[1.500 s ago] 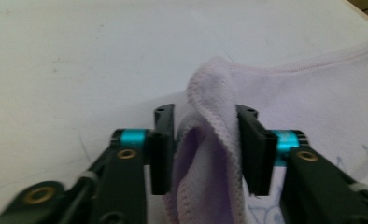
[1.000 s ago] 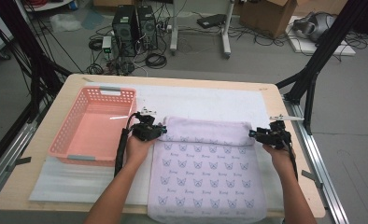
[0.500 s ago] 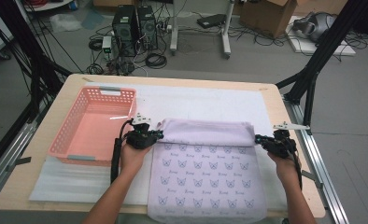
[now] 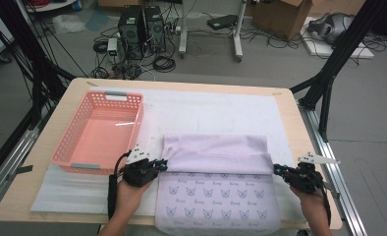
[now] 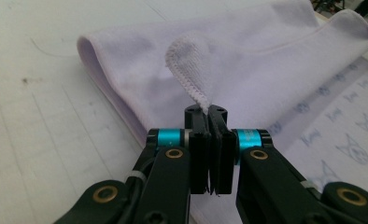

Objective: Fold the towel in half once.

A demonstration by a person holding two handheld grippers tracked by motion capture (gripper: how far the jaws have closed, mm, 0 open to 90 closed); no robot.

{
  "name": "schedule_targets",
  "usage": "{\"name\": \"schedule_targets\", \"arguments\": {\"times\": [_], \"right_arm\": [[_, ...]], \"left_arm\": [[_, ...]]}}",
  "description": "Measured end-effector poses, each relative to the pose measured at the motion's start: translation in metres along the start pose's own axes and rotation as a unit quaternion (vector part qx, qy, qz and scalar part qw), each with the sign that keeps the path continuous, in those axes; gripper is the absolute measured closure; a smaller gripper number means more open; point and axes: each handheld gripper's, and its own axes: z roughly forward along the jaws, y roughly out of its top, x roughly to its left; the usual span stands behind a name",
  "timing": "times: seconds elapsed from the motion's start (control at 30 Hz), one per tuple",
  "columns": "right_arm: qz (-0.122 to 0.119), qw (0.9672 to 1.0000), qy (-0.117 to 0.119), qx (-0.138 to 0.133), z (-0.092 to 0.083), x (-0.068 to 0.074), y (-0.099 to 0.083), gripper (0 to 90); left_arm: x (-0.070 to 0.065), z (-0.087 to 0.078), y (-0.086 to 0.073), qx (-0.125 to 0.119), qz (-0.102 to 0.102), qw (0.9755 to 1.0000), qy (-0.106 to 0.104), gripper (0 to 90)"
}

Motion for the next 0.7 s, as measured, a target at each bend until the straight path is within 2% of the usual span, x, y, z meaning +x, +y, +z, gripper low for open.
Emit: {"name": "schedule_targets", "arguments": {"times": [0.07, 0.13, 0.2, 0.27, 0.33, 0.47, 0.53, 0.57, 0.63, 0.67, 0.7], "right_arm": [[-0.004, 1.0000, 0.002, 0.000, -0.006, 0.004, -0.004, 86.8], [-0.005, 1.0000, 0.005, 0.003, -0.008, 0.007, -0.007, 85.6], [0.001, 1.0000, 0.003, 0.001, -0.007, 0.007, -0.008, 72.3], [0.020, 0.9998, -0.001, -0.007, -0.006, 0.006, -0.005, 60.6], [0.023, 0.9996, -0.009, -0.016, -0.003, 0.007, 0.001, 54.5], [0.011, 0.9995, -0.030, -0.006, 0.012, 0.007, 0.012, 51.2], [0.006, 0.9993, -0.034, 0.012, 0.025, 0.006, 0.014, 52.4], [0.001, 0.9991, -0.037, 0.021, 0.031, 0.006, 0.014, 56.6], [-0.018, 0.9978, -0.046, 0.045, 0.039, 0.008, 0.013, 70.1], [-0.030, 0.9971, -0.048, 0.050, 0.040, 0.009, 0.012, 77.0], [-0.031, 0.9973, -0.045, 0.049, 0.039, 0.010, 0.012, 82.3]], "left_arm": [[-0.001, -0.002, -0.003, 0.000, -0.002, 0.9999, -0.010, 86.2], [-0.001, -0.002, -0.005, -0.003, -0.005, 0.9999, -0.014, 75.2], [0.001, 0.000, -0.003, -0.012, -0.017, 0.9997, -0.010, 59.0], [0.003, 0.002, 0.002, -0.020, -0.022, 0.9995, -0.013, 52.7], [0.006, 0.008, 0.008, -0.020, -0.025, 0.9994, -0.016, 49.2], [0.011, 0.028, 0.015, 0.002, -0.027, 0.9996, -0.008, 48.8], [0.012, 0.037, 0.014, 0.029, -0.028, 0.9992, -0.002, 52.3], [0.011, 0.040, 0.013, 0.043, -0.025, 0.9988, 0.001, 56.2], [0.008, 0.040, 0.010, 0.043, 0.001, 0.9990, 0.007, 66.2], [0.006, 0.038, 0.009, 0.046, 0.011, 0.9989, 0.009, 75.1], [0.006, 0.036, 0.008, 0.045, 0.017, 0.9988, 0.008, 81.4]]}}
